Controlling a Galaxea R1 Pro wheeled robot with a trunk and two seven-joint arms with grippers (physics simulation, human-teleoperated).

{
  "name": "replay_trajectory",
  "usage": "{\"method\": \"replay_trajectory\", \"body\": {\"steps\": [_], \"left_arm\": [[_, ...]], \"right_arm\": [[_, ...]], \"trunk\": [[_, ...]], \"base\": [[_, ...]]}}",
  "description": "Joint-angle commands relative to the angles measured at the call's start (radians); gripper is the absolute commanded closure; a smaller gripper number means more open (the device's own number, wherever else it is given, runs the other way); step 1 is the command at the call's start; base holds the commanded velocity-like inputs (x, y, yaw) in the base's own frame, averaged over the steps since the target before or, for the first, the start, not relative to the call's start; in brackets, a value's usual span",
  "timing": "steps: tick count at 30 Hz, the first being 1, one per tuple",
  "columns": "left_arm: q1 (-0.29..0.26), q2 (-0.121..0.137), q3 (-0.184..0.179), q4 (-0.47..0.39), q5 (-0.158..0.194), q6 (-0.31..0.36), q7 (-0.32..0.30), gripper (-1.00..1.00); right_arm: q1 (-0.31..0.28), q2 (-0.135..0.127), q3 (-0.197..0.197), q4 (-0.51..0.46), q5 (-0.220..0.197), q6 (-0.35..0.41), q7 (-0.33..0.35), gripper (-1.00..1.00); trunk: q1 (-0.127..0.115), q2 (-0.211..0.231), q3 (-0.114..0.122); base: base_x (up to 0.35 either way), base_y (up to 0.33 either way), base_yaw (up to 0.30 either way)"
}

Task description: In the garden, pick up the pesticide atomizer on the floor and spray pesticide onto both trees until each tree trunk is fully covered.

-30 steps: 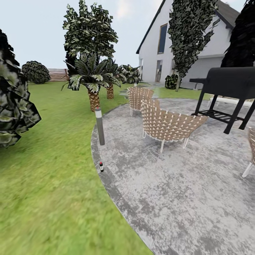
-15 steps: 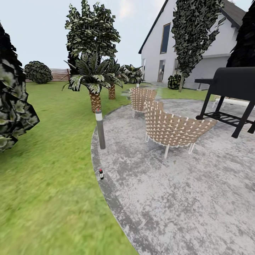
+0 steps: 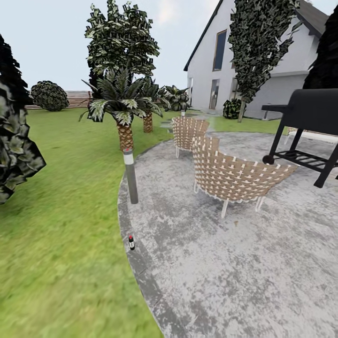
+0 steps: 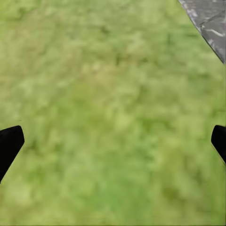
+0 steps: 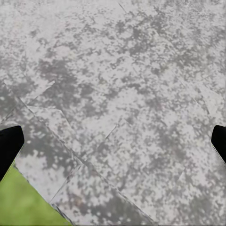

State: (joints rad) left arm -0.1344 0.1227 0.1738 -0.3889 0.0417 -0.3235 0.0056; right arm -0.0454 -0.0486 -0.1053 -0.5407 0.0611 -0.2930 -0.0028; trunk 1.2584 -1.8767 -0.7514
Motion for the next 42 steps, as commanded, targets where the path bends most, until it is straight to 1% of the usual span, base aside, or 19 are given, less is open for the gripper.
{"method": "replay_trajectory", "body": {"steps": [1, 38, 42], "left_arm": [[-0.001, 0.0, -0.001, 0.001, 0.004, -0.003, 0.001, -1.0], [0.0, 0.0, -0.002, 0.001, 0.004, -0.003, 0.001, -1.0], [-0.001, -0.001, -0.001, 0.001, 0.004, -0.003, 0.001, -1.0]], "right_arm": [[-0.001, 0.0, -0.003, 0.001, 0.006, -0.003, 0.0, -1.0], [-0.001, 0.0, -0.002, -0.001, 0.006, -0.003, 0.0, -1.0], [-0.001, 0.0, -0.003, -0.001, 0.006, -0.003, 0.0, -1.0]], "trunk": [[0.0, 0.0, -0.001], [0.0, 0.0, -0.001], [0.0, 0.0, -0.001]], "base": [[0.34, 0.0, 0.0], [0.34, 0.0, 0.011], [0.308, 0.122, 0.0]]}}
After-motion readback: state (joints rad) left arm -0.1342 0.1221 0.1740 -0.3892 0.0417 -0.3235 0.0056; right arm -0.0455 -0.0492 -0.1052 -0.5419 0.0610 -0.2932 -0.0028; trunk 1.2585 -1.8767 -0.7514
